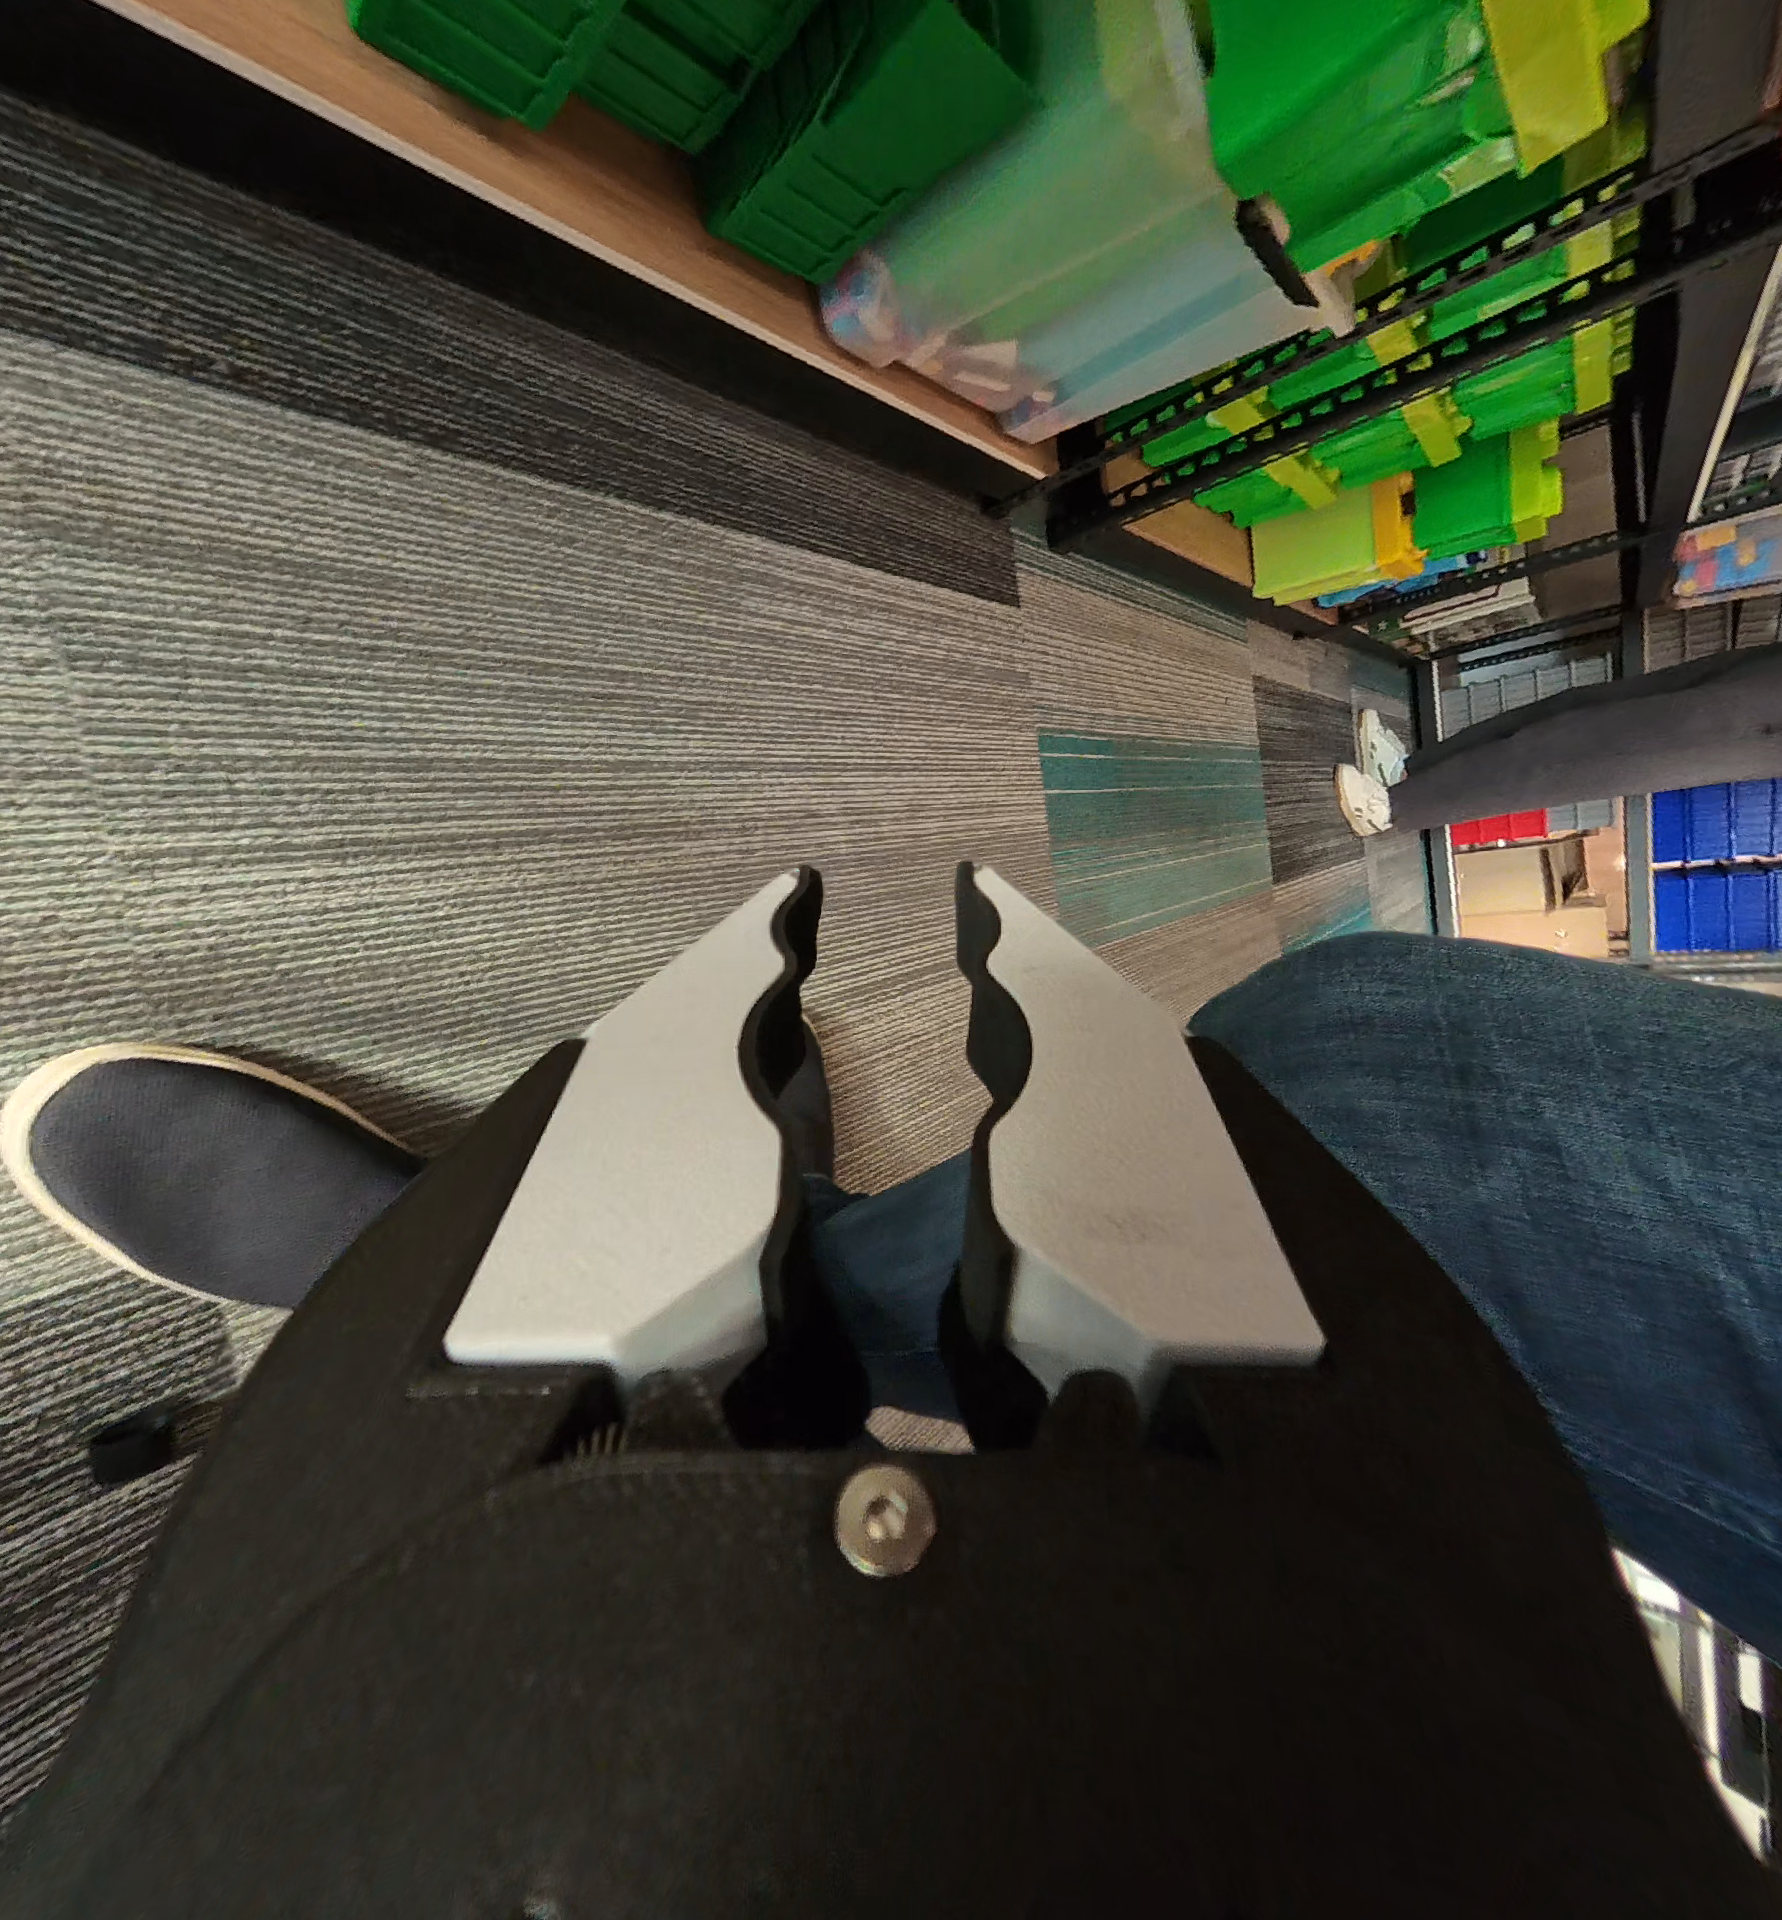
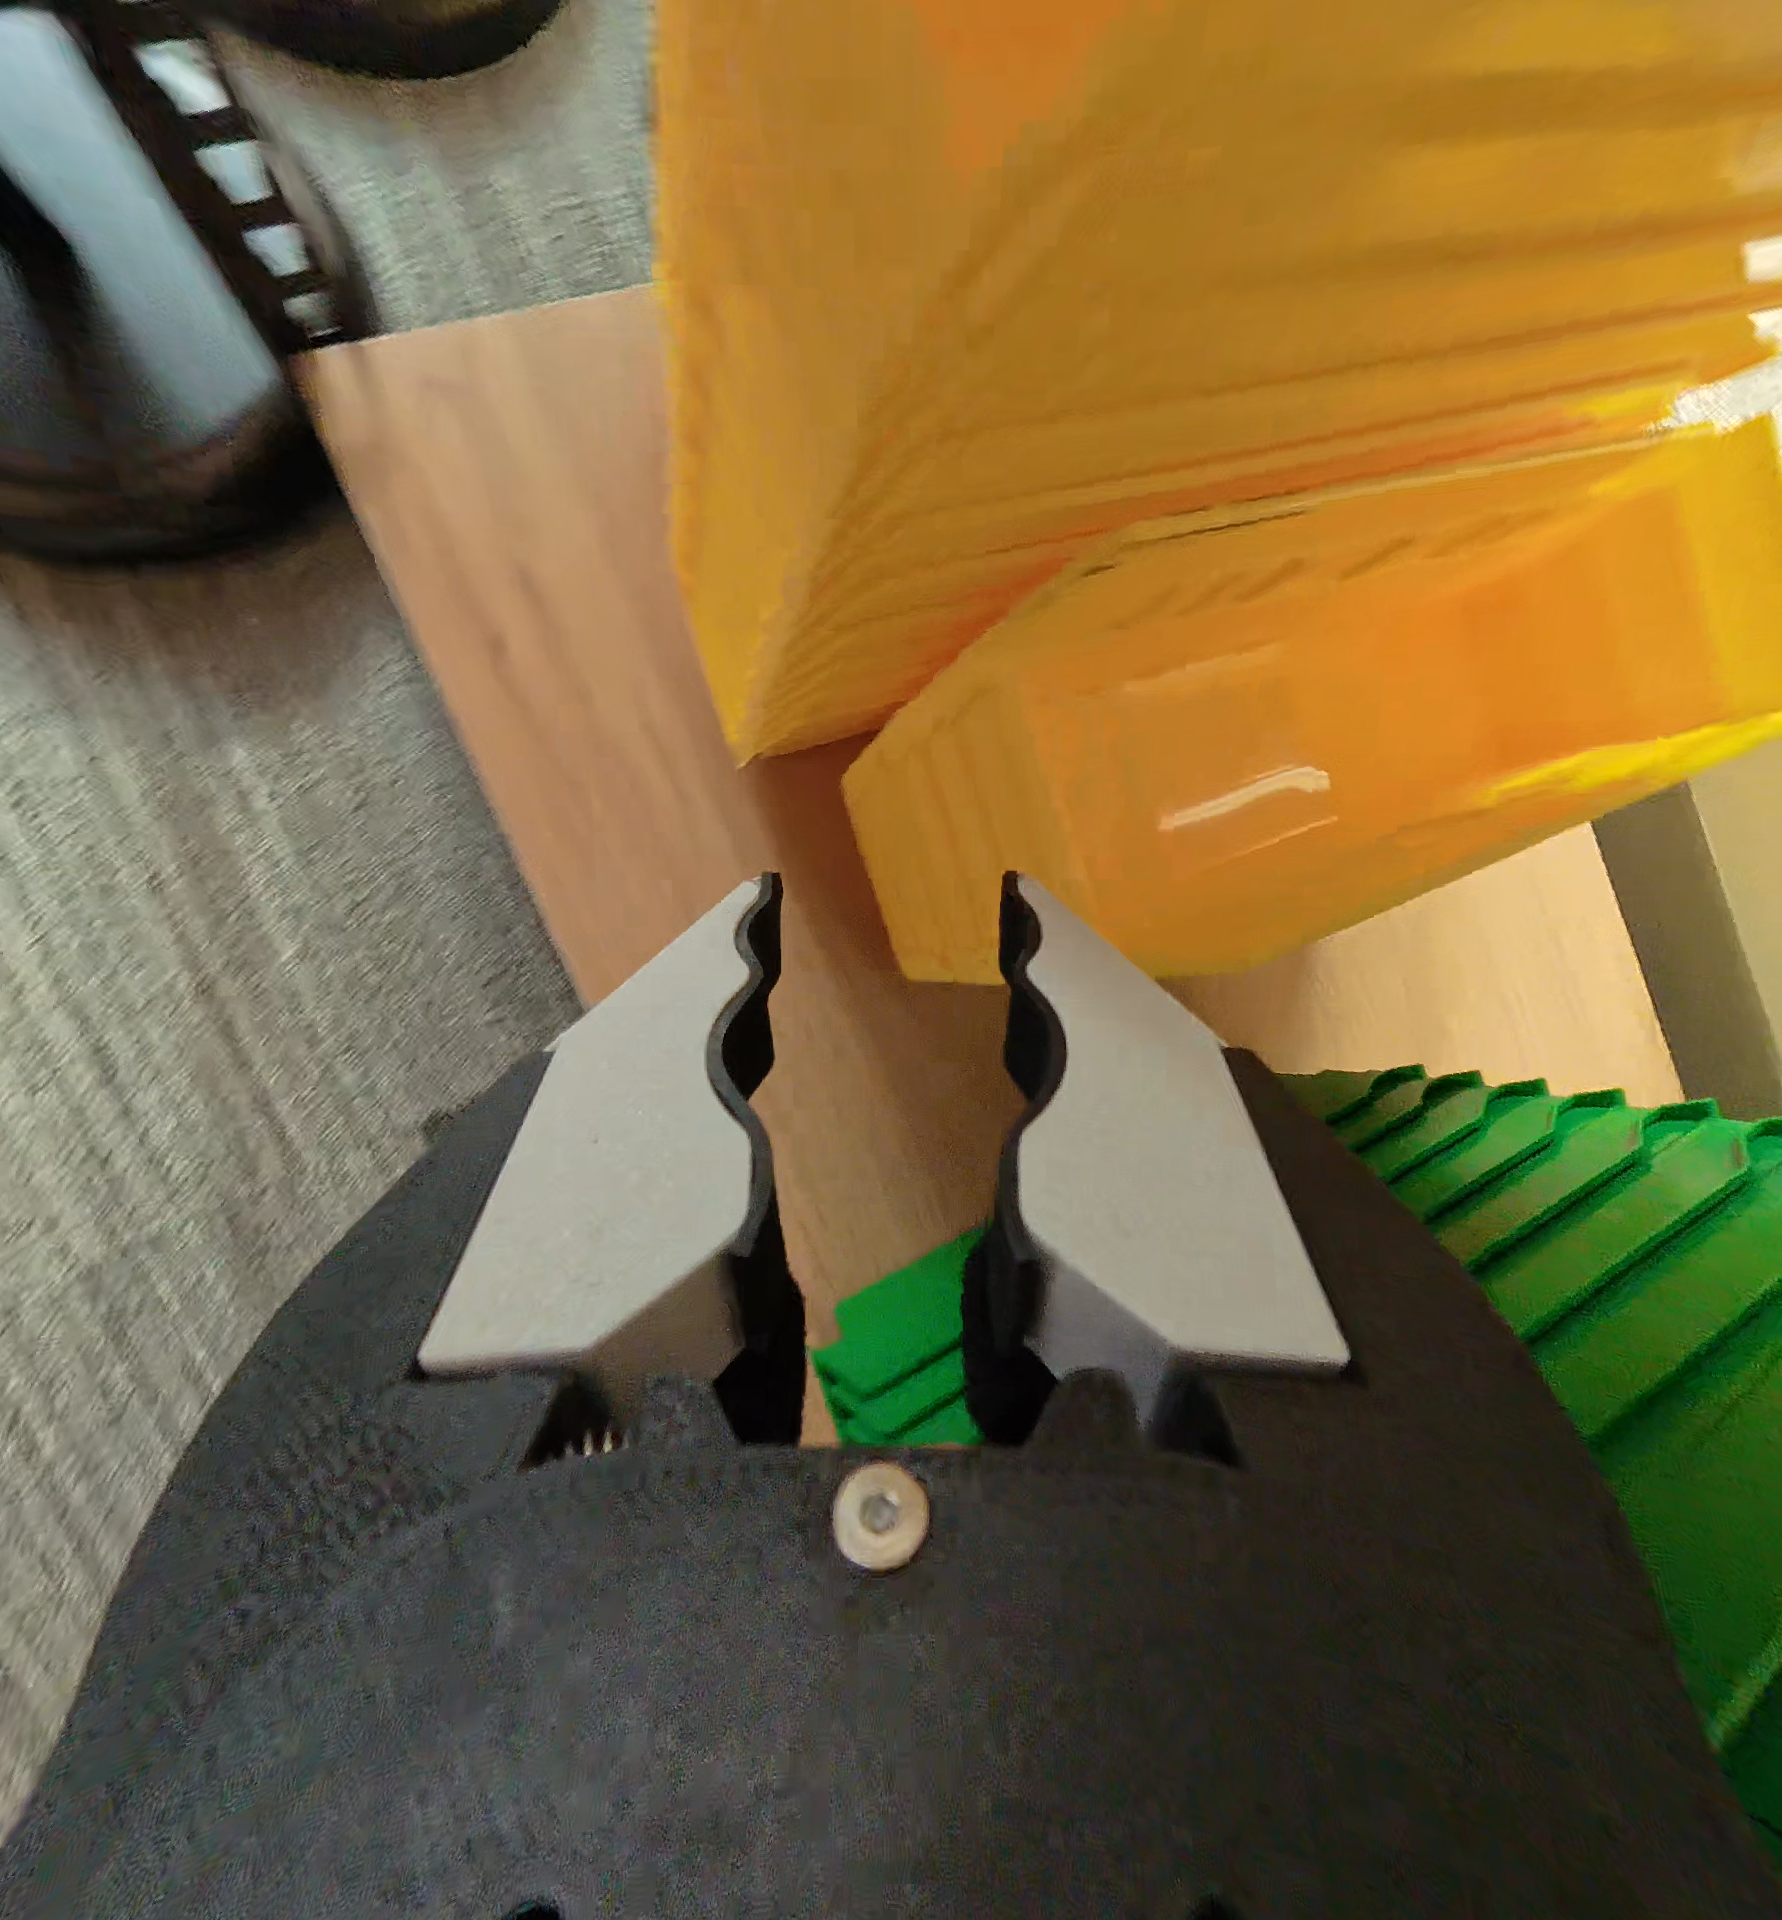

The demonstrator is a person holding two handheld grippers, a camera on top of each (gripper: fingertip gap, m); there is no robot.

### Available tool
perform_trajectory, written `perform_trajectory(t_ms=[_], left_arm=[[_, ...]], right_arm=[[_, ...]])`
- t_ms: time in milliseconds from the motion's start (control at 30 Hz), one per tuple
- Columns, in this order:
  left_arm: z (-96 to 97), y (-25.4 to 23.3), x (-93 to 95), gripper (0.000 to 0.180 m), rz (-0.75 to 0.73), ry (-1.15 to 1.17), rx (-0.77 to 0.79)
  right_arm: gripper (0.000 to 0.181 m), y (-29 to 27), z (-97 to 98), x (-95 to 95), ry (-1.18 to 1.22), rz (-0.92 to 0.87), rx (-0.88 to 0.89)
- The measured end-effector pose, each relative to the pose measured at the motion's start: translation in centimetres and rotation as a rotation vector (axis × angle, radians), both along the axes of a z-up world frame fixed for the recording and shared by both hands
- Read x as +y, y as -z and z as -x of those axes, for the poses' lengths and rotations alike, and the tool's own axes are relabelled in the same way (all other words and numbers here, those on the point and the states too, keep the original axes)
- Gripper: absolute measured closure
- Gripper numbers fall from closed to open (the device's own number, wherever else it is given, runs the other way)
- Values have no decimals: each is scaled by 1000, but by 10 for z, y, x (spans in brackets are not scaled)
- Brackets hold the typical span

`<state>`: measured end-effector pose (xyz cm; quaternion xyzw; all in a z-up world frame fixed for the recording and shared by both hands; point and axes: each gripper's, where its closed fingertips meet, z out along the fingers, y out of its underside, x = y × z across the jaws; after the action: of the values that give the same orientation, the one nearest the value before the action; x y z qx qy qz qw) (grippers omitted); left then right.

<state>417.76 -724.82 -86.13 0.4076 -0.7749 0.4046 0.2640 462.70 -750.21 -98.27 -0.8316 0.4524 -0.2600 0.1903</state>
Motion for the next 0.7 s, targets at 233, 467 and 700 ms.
perform_trajectory(t_ms=[233, 467, 700], left_arm=[[-13, 21, 26, 155, -7, 12, 34], [-19, 29, 34, 155, -8, 61, 42], [-19, 30, 32, 155, 12, 69, 72]], right_arm=[[140, 42, -71, -43, 93, 45, -47], [152, 85, -80, -28, -37, 24, 38], [157, 95, -72, -34, -72, 24, 157]])
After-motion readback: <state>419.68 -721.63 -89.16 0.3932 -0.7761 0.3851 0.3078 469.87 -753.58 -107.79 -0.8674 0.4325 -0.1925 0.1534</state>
